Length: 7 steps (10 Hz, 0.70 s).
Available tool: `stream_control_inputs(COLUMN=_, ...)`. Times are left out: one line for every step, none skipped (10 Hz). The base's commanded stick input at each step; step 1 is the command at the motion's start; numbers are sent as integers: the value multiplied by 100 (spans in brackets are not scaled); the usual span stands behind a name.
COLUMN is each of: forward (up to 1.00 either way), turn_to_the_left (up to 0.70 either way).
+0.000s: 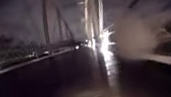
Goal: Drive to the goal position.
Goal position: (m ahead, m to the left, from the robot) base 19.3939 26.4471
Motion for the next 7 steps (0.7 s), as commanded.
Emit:
stream_control_inputs(forward=100, turn_to_the_left=0)
stream_control_inputs(forward=100, turn_to_the_left=0)
stream_control_inputs(forward=100, turn_to_the_left=0)
stream_control_inputs(forward=100, turn_to_the_left=0)
stream_control_inputs(forward=100, turn_to_the_left=0)
stream_control_inputs(forward=100, turn_to_the_left=0)
stream_control_inputs(forward=100, turn_to_the_left=0)
